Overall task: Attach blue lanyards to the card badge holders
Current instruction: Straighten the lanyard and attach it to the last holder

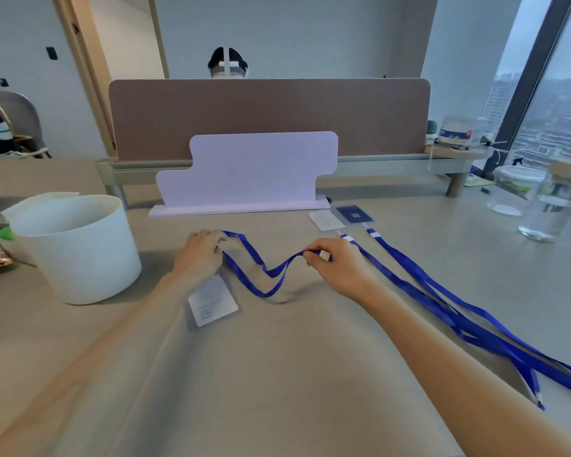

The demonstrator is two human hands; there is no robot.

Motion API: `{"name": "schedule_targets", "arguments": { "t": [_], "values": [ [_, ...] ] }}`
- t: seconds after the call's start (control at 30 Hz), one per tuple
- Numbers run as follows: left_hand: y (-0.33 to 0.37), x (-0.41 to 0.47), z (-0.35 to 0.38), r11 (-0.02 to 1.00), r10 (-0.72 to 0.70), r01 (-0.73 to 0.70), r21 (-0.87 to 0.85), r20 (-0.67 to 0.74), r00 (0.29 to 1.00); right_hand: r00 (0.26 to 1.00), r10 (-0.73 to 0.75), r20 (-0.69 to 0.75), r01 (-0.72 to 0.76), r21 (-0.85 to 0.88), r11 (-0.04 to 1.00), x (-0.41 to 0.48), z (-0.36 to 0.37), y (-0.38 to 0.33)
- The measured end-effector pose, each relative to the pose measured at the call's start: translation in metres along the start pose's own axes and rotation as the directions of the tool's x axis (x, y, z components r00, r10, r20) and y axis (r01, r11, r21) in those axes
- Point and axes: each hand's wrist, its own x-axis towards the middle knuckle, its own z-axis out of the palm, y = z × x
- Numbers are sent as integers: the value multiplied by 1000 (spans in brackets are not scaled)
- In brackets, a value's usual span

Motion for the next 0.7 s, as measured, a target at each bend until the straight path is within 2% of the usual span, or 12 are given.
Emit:
{"name": "schedule_targets", "arguments": {
  "t": [0.1,0.2,0.47,0.53,0.6,0.63,0.7],
  "values": [
    [-15,12,4,999,-26,22,42,91,996,1000,-7,-18,7,46,999,14,12,-9],
    [-40,28,13,989,-134,118,88,212,968,999,18,-44,-14,89,996,30,26,-11],
    [-79,32,9,928,-326,292,229,126,937,1000,-3,30,-1,130,992,85,84,-24],
    [-79,31,5,949,-276,257,182,85,957,999,5,43,-9,116,993,100,100,-30],
    [-71,31,2,977,-137,129,169,38,990,999,15,42,-19,92,996,112,114,-37],
    [-67,33,2,984,-63,53,169,50,997,999,20,41,-23,83,996,117,119,-39],
    [-57,38,4,991,7,-33,132,191,982,999,42,27,-44,72,996,124,128,-41]
  ]
}}
